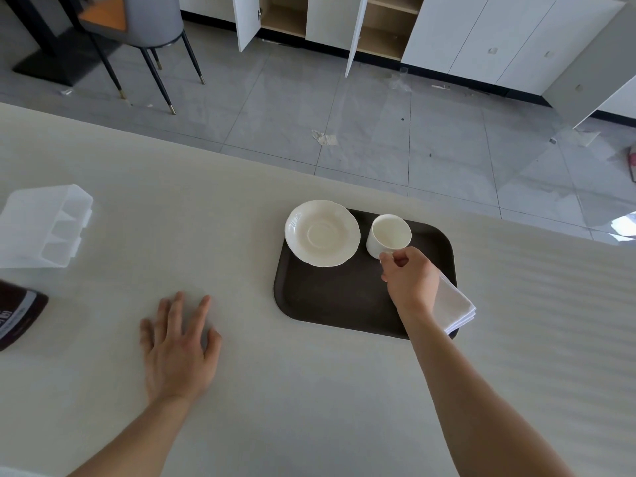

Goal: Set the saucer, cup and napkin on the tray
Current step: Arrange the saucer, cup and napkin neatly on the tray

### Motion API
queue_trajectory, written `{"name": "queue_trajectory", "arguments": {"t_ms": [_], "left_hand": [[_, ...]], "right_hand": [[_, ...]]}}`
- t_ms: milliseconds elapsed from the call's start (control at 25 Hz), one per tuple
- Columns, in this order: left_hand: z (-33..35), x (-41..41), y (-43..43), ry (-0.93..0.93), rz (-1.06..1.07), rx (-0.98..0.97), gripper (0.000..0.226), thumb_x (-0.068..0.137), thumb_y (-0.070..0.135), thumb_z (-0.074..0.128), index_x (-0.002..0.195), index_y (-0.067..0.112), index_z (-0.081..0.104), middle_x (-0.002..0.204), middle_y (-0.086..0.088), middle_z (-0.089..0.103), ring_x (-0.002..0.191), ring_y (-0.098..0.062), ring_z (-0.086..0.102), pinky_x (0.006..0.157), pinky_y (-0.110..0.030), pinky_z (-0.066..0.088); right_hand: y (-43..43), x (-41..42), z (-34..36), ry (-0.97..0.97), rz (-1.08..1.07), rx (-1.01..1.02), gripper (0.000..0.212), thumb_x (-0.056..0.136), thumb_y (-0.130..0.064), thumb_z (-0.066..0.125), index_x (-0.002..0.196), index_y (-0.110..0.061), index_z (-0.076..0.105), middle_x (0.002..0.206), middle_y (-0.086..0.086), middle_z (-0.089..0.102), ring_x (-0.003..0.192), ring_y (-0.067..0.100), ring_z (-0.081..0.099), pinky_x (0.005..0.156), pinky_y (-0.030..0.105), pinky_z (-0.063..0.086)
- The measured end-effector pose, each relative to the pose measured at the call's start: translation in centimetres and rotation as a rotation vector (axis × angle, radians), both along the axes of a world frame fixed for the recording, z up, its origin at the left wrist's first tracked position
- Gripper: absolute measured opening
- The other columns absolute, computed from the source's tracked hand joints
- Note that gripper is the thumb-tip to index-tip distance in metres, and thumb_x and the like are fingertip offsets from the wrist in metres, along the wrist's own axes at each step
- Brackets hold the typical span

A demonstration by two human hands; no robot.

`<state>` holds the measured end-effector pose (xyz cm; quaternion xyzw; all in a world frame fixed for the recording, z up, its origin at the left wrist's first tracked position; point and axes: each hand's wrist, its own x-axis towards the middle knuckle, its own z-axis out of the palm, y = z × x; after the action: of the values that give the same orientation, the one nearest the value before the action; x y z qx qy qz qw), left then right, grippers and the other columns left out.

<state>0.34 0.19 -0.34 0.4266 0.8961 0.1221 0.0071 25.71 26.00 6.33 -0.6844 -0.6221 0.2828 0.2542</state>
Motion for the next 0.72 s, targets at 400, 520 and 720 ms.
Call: {"name": "queue_trajectory", "arguments": {"t_ms": [400,520,720], "left_hand": [[0.25,0.09,0.07,-0.002,-0.001,-0.002,0.061,0.082,0.04,0.039,0.138,0.022,0.055,0.149,-0.022,0.043,0.141,-0.042,0.033,0.115,-0.06,0.017],[0.17,0.07,0.07,0.007,-0.003,0.001,0.061,0.082,0.04,0.04,0.138,0.022,0.055,0.148,-0.023,0.043,0.14,-0.043,0.034,0.115,-0.06,0.018],[0.1,0.01,0.1,0.016,-0.004,-0.013,0.061,0.082,0.039,0.041,0.139,0.022,0.054,0.149,-0.022,0.043,0.14,-0.043,0.034,0.115,-0.06,0.018]], "right_hand": [[-0.75,-0.24,-0.11,0.015,0.007,0.018,0.021,0.085,-0.036,0.067,0.071,-0.022,0.061,0.065,-0.005,0.069,0.065,0.019,0.068,0.07,0.037,0.058],[-0.67,-0.26,-0.1,0.0,0.025,0.021,0.021,0.085,-0.037,0.067,0.072,-0.022,0.061,0.067,-0.005,0.069,0.065,0.018,0.068,0.069,0.038,0.059],[-0.55,-0.29,-0.04,-0.004,0.026,0.022,0.02,0.085,-0.038,0.068,0.073,-0.023,0.061,0.068,-0.007,0.068,0.065,0.017,0.068,0.07,0.039,0.059]]}}
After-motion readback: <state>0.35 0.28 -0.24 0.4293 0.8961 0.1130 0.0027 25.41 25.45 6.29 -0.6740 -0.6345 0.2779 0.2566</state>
